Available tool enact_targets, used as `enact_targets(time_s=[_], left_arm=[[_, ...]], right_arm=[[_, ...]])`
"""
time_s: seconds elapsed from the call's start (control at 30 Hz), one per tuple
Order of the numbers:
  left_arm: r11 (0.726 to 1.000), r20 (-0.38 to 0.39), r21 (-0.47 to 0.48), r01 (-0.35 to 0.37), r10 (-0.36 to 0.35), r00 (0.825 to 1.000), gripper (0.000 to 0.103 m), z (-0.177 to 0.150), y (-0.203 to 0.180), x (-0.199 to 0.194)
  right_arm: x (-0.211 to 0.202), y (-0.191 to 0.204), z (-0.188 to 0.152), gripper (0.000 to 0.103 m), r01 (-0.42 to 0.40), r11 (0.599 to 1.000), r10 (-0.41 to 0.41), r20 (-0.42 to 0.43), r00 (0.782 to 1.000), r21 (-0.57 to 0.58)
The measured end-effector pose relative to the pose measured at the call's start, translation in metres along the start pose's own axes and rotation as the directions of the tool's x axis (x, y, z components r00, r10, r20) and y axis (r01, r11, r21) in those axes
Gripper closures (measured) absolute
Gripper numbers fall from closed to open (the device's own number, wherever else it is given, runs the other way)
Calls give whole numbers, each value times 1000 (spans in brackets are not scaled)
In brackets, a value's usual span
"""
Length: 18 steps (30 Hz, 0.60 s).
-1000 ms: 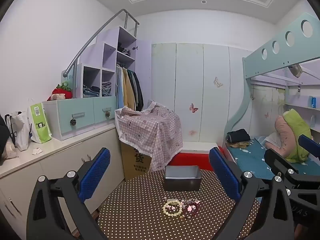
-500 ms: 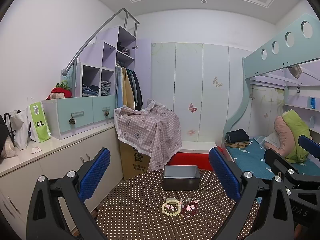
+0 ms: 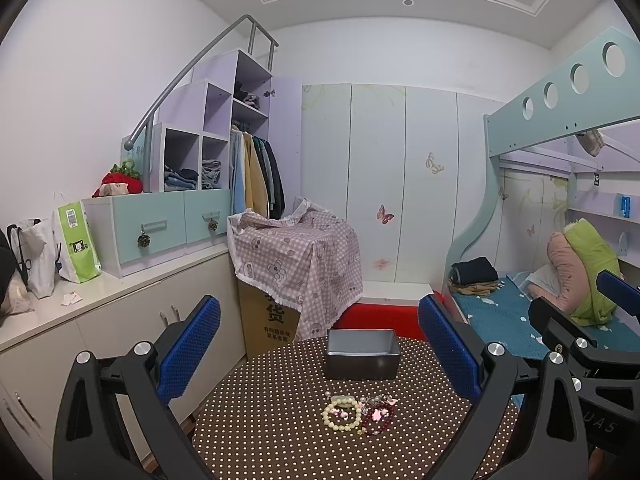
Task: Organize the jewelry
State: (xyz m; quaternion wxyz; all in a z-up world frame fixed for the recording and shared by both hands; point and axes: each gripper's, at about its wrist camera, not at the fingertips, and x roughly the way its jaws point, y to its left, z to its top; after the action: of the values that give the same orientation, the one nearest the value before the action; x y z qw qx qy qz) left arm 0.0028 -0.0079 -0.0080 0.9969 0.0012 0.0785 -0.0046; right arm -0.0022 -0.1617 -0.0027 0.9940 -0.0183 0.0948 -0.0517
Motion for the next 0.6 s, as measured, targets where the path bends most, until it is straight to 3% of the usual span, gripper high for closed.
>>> enact_targets(time_s=[0.6], left_arm=[[1000, -2, -1, 0, 0, 1000, 7, -2, 0, 1]], right_arm=[[0, 0, 0, 8, 2, 1000, -2, -1, 1000, 0]])
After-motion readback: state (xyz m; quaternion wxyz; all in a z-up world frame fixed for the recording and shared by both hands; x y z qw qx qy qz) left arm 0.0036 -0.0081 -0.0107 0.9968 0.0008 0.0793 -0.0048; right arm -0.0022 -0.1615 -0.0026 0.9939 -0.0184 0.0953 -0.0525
